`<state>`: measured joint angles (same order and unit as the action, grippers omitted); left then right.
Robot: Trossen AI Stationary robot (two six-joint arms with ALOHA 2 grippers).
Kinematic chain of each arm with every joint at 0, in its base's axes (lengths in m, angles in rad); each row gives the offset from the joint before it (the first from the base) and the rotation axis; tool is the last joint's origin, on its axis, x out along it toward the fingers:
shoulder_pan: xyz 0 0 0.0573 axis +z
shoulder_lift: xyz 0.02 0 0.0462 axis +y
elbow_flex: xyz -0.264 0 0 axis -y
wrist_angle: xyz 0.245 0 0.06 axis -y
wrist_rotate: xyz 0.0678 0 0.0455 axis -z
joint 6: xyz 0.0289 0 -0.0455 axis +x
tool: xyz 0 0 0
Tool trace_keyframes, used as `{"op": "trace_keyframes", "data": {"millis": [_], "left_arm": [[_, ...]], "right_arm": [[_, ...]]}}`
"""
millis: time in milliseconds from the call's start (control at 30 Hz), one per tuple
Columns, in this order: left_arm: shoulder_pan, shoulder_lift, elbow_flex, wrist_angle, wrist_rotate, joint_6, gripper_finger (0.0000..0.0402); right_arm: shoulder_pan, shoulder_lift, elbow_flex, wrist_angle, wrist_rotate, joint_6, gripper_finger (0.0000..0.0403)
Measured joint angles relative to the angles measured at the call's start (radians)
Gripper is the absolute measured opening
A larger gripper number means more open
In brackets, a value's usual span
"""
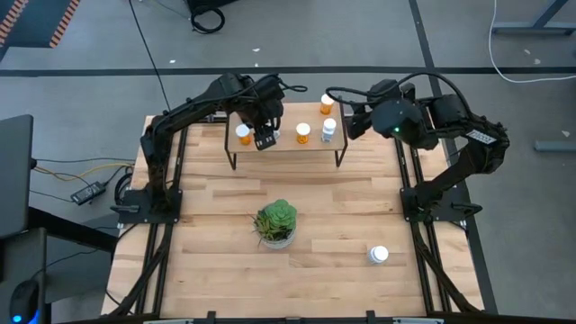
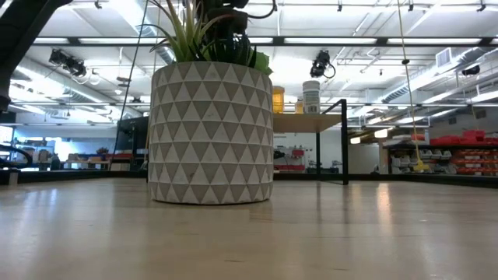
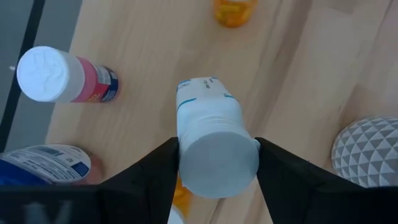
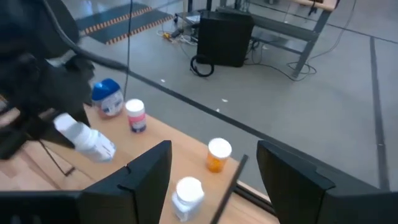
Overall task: Pick and place medicine bottles onto shelf by color
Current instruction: Put the bottom white pill bottle on the shelf
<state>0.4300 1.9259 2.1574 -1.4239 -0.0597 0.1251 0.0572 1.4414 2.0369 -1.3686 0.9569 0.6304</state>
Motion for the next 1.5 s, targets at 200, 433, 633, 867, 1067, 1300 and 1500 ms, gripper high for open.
{"op": "trace_keyframes", "data": {"millis": [200, 433, 633, 867, 1067, 1300, 1500], "left_arm": [[0.0, 0.0, 0.0, -0.001, 0.0, 0.044, 0.0208], [0.004, 0.015, -0.004, 0.0, 0.043, 0.044, 0.0201], [0.005, 0.034, -0.005, -0.019, 0.045, 0.041, 0.0213], [0.01, 0.034, -0.005, -0.019, 0.046, 0.052, 0.0207], [0.012, 0.034, -0.005, -0.018, 0.045, 0.075, 0.021], [0.012, 0.041, -0.005, -0.017, 0.046, 0.08, 0.0216], [0.016, 0.041, -0.005, -0.01, 0.048, 0.081, 0.0209]], "right_arm": [[-0.004, 0.0, 0.0, 0.149, 0.0, -0.069, 0.0244], [-0.005, 0.0, 0.0, 0.19, 0.0, -0.112, 0.0244], [-0.004, 0.0, 0.0, 0.189, 0.0, -0.112, 0.0244], [-0.004, 0.0, 0.0, 0.189, 0.0, -0.12, 0.0244], [-0.004, 0.0, 0.0, 0.189, 0.0, -0.127, 0.0244], [-0.004, 0.0, 0.0, 0.189, 0.0, -0.111, 0.0244], [-0.004, 0.0, 0.0, 0.19, 0.0, -0.106, 0.0244]]}}
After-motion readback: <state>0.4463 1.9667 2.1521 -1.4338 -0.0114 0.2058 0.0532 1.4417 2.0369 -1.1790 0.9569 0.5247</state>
